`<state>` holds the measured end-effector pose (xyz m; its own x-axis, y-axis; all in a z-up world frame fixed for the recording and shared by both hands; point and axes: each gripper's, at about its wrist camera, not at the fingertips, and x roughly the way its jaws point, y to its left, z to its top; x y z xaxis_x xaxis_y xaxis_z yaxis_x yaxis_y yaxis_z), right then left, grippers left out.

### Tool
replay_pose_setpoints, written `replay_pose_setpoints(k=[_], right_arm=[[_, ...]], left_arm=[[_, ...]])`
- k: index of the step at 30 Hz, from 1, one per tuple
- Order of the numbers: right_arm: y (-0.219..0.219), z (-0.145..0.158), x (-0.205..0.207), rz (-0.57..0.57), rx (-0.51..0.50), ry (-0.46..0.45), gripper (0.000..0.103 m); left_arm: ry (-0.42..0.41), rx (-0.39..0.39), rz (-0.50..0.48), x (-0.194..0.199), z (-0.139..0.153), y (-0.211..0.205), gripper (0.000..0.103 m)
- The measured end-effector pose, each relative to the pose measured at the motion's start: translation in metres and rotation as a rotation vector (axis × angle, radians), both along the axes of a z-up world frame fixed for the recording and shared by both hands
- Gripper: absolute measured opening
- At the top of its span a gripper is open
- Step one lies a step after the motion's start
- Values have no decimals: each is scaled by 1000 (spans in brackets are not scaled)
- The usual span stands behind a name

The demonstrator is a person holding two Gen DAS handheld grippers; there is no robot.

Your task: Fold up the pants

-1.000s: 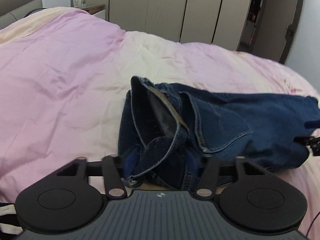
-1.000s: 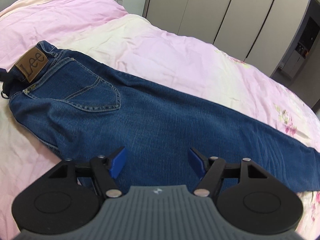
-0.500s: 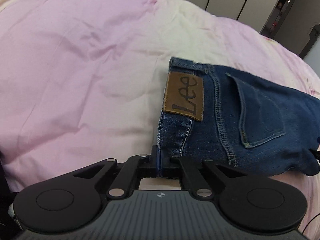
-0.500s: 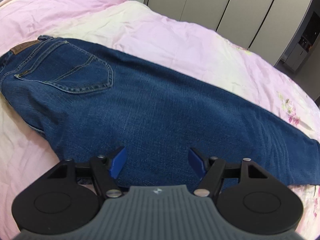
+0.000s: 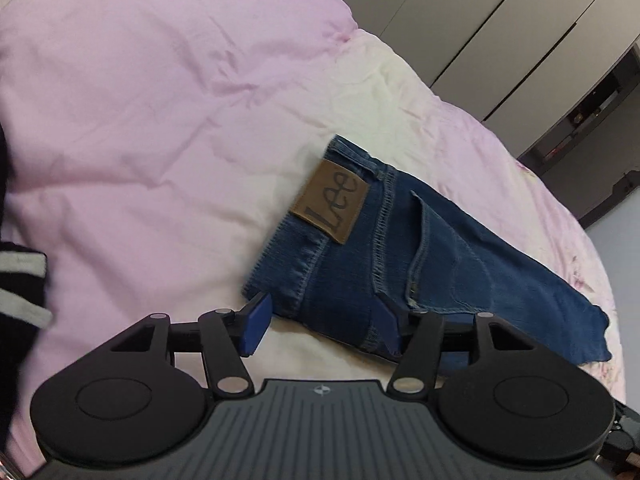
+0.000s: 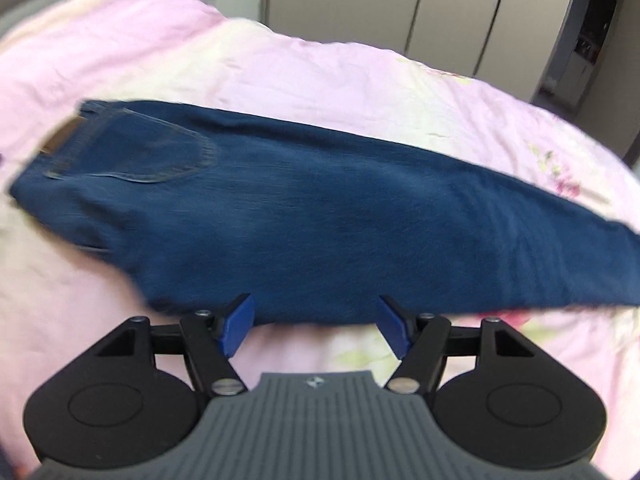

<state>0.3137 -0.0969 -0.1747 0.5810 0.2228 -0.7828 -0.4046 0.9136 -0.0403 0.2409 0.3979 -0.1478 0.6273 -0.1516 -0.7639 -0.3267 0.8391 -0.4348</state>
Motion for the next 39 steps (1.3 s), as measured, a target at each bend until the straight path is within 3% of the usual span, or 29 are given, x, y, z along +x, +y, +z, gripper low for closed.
replay_pose_setpoints(k=[3, 8, 14, 18, 21, 23, 24, 26, 27, 28, 31, 35, 39], right_arm=[[12, -2, -24, 75, 42, 4, 56], [43, -16, -45, 266, -2, -27, 48], [68, -29, -43, 438, -120, -146, 47], [77, -31, -33, 531, -201, -232, 47], [74, -30, -25, 576, -195, -210, 47], [75, -38, -20, 607, -202, -161, 33], [75, -42, -20, 614, -203, -141, 10], [73, -43, -28, 621, -181, -136, 8], [72, -41, -31, 626, -173, -132, 7], [70, -38, -35, 624, -170, -135, 6], [65, -39, -36, 594, -153, -108, 5], [73, -65, -41, 564, -198, -88, 5], [66, -58, -40, 486, -140, -56, 5]], left_arm=[[-2, 53, -77, 2, -1, -28, 65], [21, 145, -159, 6, -4, -63, 65], [10, 273, -223, 17, -5, -75, 65], [23, 347, -252, 32, -7, -72, 55], [54, 393, -260, 47, -20, -64, 52], [65, 375, -249, 53, -27, -57, 52], [71, 369, -253, 54, -28, -55, 48], [81, 409, -259, 55, -28, -57, 33], [117, 480, -255, 56, -30, -60, 13], [160, 544, -260, 59, -34, -62, 5], [199, 541, -297, 61, -48, -59, 5], [205, 603, -339, 64, -55, -66, 6], [195, 640, -333, 60, -46, -71, 6]])
